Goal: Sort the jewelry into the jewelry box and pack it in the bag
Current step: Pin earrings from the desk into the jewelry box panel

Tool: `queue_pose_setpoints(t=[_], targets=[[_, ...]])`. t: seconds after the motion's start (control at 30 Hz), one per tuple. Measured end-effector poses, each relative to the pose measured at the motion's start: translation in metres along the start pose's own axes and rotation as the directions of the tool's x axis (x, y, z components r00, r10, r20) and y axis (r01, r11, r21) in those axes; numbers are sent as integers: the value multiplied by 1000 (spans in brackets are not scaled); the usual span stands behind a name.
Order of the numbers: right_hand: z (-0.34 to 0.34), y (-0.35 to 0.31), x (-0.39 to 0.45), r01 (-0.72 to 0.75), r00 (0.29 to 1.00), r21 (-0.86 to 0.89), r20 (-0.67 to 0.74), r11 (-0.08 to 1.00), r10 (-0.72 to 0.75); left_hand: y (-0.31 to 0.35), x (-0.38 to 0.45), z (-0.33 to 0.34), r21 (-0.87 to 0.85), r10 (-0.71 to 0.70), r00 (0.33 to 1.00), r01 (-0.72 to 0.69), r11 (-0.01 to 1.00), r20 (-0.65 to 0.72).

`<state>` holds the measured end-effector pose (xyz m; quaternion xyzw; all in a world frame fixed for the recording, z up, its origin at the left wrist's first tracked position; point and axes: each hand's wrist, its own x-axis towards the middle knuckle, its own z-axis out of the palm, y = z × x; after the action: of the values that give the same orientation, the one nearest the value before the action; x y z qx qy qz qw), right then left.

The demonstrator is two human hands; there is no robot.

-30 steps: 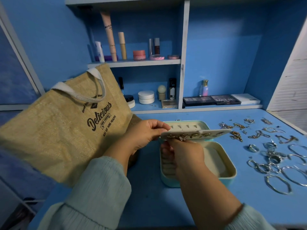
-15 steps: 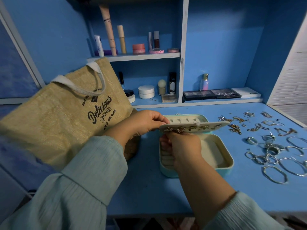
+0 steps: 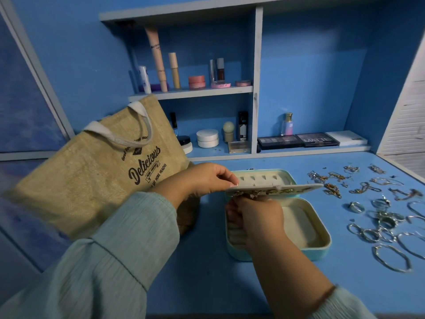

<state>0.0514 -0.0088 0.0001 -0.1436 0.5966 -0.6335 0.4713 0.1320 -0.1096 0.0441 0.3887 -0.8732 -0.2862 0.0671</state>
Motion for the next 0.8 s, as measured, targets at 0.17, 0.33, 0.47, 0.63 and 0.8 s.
queue_pose_setpoints(t=[0.17,0.33,0.47,0.63,0.8], targets=[[-1,-2,3,1,1000,-58,13,998,0,1,3,-2,-7,-2,999,2,1000,54],[-1,-3,2,-15,1000,-42,26,999,16,5,5,-6,68,-11,994,4,998,105],[-1,-4,0,-23,1000,-23,16,999,23,6,5,-4,-122,29,995,-16,992,100],[-2,-5,0,-44,998,-35,33,998,46,2,8,0,-267,27,998,-11,964,57],[-2,-4,1,-53,997,-14,49,998,54,0,8,5,-362,-1,999,14,932,36]])
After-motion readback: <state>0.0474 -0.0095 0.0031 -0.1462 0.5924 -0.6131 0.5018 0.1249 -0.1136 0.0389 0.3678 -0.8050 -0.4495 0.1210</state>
